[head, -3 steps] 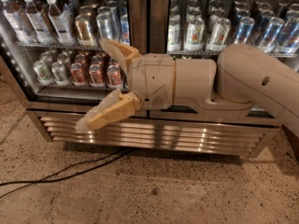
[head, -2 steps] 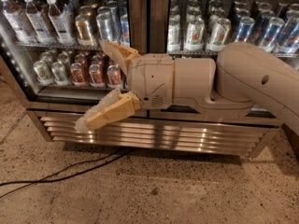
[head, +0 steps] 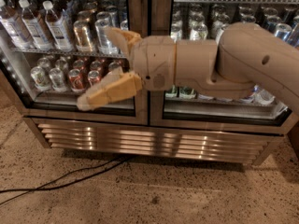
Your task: Open left fridge door
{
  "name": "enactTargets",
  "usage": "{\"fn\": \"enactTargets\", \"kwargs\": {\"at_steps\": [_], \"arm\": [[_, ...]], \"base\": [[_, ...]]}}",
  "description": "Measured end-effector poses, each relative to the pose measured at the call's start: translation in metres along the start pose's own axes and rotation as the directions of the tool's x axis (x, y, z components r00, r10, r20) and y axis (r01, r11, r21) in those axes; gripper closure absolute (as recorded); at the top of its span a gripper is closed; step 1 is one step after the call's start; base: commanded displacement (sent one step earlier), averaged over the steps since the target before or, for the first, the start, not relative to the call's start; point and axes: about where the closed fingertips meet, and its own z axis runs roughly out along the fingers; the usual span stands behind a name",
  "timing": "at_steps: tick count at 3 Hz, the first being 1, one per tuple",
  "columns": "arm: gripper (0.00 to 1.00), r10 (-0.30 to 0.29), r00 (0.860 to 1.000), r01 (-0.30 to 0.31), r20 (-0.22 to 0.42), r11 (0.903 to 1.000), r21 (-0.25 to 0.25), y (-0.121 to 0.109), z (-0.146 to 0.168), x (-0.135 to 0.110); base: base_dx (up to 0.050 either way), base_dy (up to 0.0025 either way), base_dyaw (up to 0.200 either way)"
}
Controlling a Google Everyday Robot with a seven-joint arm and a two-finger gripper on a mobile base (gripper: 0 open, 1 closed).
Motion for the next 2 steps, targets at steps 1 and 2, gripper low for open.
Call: {"fn": "enactTargets", "kwargs": {"at_steps": [1,2], "arm": [[0.00,0.037,0.999,-0.037,0.018,0.9993,0.002,-0.0151,0.0052,-0.0186],[0.00,0.040,0.999,-0.040,0.012,0.9992,0.001,-0.0157,0.0065,-0.0183]], "base": [[0.000,0.00000,0.000],[0.000,0.00000,0.000]]}}
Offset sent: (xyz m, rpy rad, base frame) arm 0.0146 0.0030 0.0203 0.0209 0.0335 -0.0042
